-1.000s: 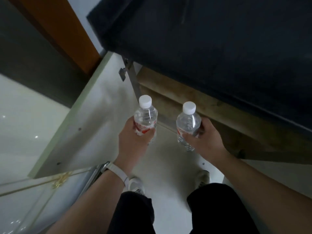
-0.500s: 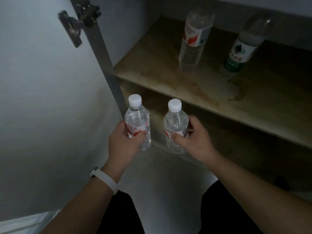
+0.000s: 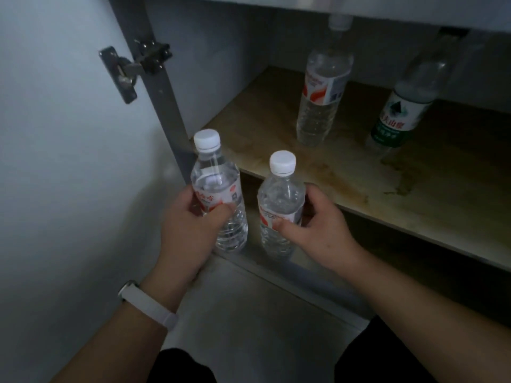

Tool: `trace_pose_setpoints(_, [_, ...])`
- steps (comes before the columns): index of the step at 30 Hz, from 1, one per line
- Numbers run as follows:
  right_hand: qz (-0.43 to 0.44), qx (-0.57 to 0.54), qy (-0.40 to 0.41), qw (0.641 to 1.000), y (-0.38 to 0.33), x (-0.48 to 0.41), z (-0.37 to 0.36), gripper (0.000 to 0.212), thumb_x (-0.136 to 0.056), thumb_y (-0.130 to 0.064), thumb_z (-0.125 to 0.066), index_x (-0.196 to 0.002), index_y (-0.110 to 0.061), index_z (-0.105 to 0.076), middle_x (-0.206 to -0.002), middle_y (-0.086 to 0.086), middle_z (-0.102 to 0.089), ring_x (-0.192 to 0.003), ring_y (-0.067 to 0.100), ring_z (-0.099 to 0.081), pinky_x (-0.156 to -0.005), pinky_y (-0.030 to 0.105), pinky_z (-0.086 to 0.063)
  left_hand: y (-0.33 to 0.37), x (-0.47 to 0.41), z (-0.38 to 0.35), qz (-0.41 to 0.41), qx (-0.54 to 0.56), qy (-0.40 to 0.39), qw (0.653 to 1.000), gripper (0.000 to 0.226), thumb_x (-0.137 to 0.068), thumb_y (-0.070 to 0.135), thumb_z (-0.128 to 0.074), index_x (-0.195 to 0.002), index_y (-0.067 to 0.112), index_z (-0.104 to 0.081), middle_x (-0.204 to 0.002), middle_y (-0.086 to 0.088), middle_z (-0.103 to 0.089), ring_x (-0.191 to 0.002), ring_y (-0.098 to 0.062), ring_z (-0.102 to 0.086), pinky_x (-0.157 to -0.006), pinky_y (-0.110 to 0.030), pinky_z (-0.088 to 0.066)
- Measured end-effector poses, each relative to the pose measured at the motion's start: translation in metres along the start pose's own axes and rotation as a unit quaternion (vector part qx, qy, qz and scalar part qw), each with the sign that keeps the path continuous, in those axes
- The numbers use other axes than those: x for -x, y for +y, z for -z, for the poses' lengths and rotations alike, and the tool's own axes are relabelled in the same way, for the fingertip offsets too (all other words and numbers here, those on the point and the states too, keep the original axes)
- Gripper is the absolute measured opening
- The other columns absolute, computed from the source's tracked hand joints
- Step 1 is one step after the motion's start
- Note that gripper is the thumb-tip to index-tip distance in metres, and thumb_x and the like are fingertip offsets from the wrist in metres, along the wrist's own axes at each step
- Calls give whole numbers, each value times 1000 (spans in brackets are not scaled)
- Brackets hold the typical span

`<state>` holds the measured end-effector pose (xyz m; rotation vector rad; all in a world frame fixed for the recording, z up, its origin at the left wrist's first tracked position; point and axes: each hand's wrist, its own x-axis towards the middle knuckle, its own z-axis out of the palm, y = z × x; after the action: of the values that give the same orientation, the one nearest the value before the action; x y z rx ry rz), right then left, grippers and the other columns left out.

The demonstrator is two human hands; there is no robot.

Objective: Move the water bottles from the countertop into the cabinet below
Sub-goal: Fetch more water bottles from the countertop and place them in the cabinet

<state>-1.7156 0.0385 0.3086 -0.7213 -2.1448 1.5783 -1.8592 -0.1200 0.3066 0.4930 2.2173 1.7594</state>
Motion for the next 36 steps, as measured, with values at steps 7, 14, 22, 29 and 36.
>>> trace_pose_setpoints(7, [51, 1, 72, 996, -45, -11, 37, 46, -76, -21, -80, -104, -46, -52, -95, -29, -64, -92, -17, -60, -69, 3, -48, 62, -26, -5, -51, 15, 18, 998, 37, -77, 26, -83, -111, 35, -73, -99, 18, -76, -91, -2, -72, -81, -30, -56])
trace_pose_setpoints(14, [46, -5, 135, 990, -62, -25, 81, 43, -82, -26, -74, -119, -39, -54, -105, -23, -65, -93, -12, -61, -67, 10, -48, 102, -53, -26, -78, 24, -4, 997, 27, -78, 24, -82, -98, 37, -70, -94, 20, -76, -85, 1, -72, -77, -27, -57])
trace_pose_setpoints(22, [55, 51, 178, 981, -63, -51, 115, 52, -83, -32, -74, -130, -32, -53, -107, -26, -60, -91, -16, -55, -70, 8, -42, 114, -76, -59, -100, 18, -19, 995, 30, -79, 25, -83, -106, 32, -72, -90, 17, -76, -81, 3, -71, -76, -23, -57])
trace_pose_setpoints(29, [70, 52, 198, 976, -65, -78, 125, 49, -82, -29, -77, -125, -35, -53, -97, -30, -55, -86, -19, -50, -70, 8, -40, 114, -99, -84, -89, 23, -24, 995, 31, -82, 32, -81, -110, 33, -69, -99, 13, -75, -94, -6, -71, -90, -36, -58])
trace_pose_setpoints(36, [76, 45, 187, 978, -51, -92, 125, 56, -81, -30, -77, -131, -26, -54, -109, -23, -60, -94, -15, -53, -75, 9, -42, 106, -111, -95, -113, -44, -31, 992, 40, -86, 37, -78, -123, 32, -63, -108, 18, -67, -100, -4, -63, -83, -22, -47])
